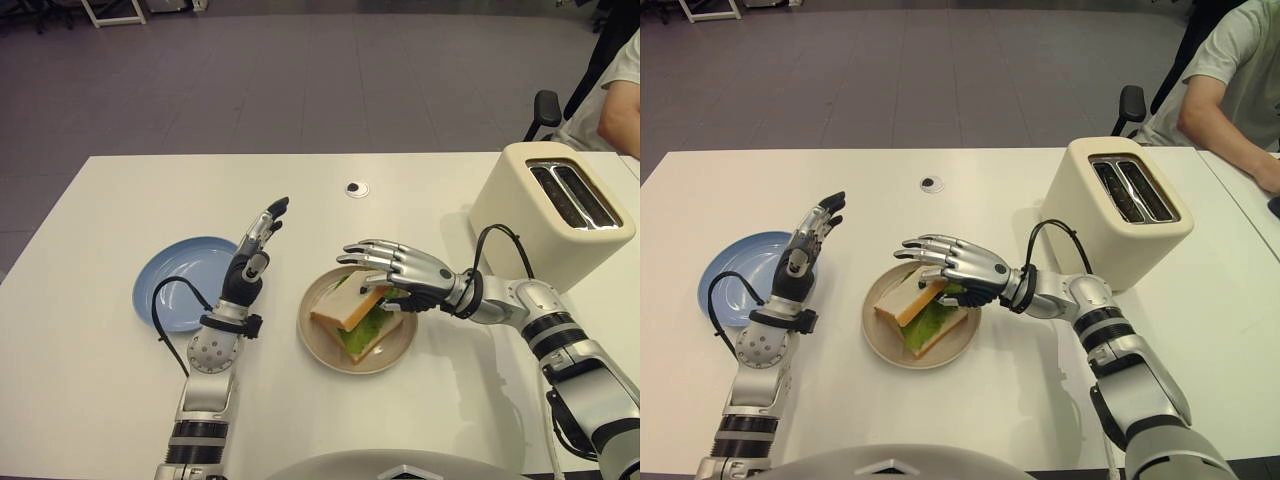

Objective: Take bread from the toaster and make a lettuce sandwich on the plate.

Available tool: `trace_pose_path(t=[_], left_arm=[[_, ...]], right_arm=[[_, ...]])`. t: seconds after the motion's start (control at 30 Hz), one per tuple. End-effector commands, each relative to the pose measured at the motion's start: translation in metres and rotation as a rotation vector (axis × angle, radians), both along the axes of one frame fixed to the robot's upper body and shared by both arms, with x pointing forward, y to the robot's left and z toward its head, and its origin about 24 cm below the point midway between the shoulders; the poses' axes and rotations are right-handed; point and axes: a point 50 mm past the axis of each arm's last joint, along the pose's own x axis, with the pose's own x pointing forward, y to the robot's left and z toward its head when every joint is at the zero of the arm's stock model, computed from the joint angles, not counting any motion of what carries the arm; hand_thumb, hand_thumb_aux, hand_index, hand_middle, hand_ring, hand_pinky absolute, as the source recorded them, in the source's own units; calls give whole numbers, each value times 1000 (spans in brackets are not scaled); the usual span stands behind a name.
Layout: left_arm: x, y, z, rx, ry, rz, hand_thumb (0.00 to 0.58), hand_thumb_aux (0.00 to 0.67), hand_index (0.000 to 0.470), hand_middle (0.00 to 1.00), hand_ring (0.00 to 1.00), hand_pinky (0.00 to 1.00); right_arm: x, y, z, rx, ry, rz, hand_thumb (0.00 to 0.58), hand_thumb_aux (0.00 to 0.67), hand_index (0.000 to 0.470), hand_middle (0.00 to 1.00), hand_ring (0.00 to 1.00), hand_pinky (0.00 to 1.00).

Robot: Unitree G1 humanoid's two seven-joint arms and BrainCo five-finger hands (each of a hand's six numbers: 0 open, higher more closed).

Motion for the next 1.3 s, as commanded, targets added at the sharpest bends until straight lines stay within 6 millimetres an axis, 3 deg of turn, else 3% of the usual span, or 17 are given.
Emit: trace_pose_path(t=[0.03, 0.2, 0.23, 0.27, 0.3, 0.67, 0.77, 0.9, 0.97, 1.03, 1.13, 1.17, 1.2, 1.23, 1.27, 1.3], left_arm=[[-2, -1, 0, 9, 3, -1, 0, 0, 0, 0, 0, 0], [-3, -2, 0, 9, 5, -6, 0, 0, 0, 0, 0, 0], [-3, -2, 0, 9, 5, -6, 0, 0, 0, 0, 0, 0], [-3, -2, 0, 8, 5, -7, 0, 0, 0, 0, 0, 0], [-3, -2, 0, 8, 5, -9, 0, 0, 0, 0, 0, 0], [-3, -3, 1, 7, 0, -8, 0, 0, 0, 0, 0, 0], [-3, -2, 3, 7, -5, -5, 0, 0, 0, 0, 0, 0], [-5, 0, 12, 10, -34, -2, 0, 0, 0, 0, 0, 0], [-8, 1, 18, 21, -47, -13, 0, 0, 0, 0, 0, 0], [-17, 4, 26, 73, -62, -46, 0, 0, 0, 0, 0, 0], [-40, 5, 36, 264, -52, -186, 0, 0, 0, 0, 0, 0], [-50, 7, 37, 364, -36, -243, 310, 213, 149, 0, 0, 0], [-60, 10, 39, 457, -15, -287, 516, 447, 313, 1000, 1000, 1000], [-68, 16, 41, 525, 20, -336, 580, 670, 470, 1000, 1000, 1000], [-76, 23, 40, 584, 74, -384, 580, 670, 470, 1000, 1000, 1000], [-82, 30, 38, 630, 132, -426, 580, 670, 470, 1000, 1000, 1000]], right_arm=[[-5, -3, -10, -69, 15, 20, 580, 670, 470, 0, 0, 0], [-8, -4, -20, -127, 45, 39, 580, 657, 461, 0, 0, 0], [-9, -4, -22, -142, 53, 42, 520, 455, 319, 0, 0, 0], [-9, -5, -25, -162, 67, 43, 66, 39, 28, 0, 0, 0], [-9, -6, -27, -181, 80, 45, 0, 0, 0, 0, 0, 0], [-7, -12, -26, -230, 110, 42, 0, 0, 0, 0, 0, 0], [-2, -14, -5, -130, 61, 23, 0, 0, 0, 0, 0, 0], [2, -21, 48, 78, -79, -15, 0, 0, 0, 0, 0, 0], [-3, -27, 64, 123, -94, -24, 0, 0, 0, 0, 0, 0], [-12, -35, 65, 81, -8, -26, 0, 0, 0, 0, 0, 0], [-30, -50, 49, -81, 217, -29, 0, 0, 0, 0, 0, 0], [-37, -57, 46, -127, 291, -35, 0, 0, 0, 0, 0, 0], [-43, -63, 46, -168, 354, -44, 307, 210, 147, 0, 0, 0], [-50, -68, 49, -194, 411, -52, 580, 670, 470, 451, 451, 451], [-58, -72, 53, -220, 463, -51, 580, 670, 470, 996, 996, 996], [-67, -73, 55, -246, 524, -37, 580, 670, 470, 1000, 1000, 1000]])
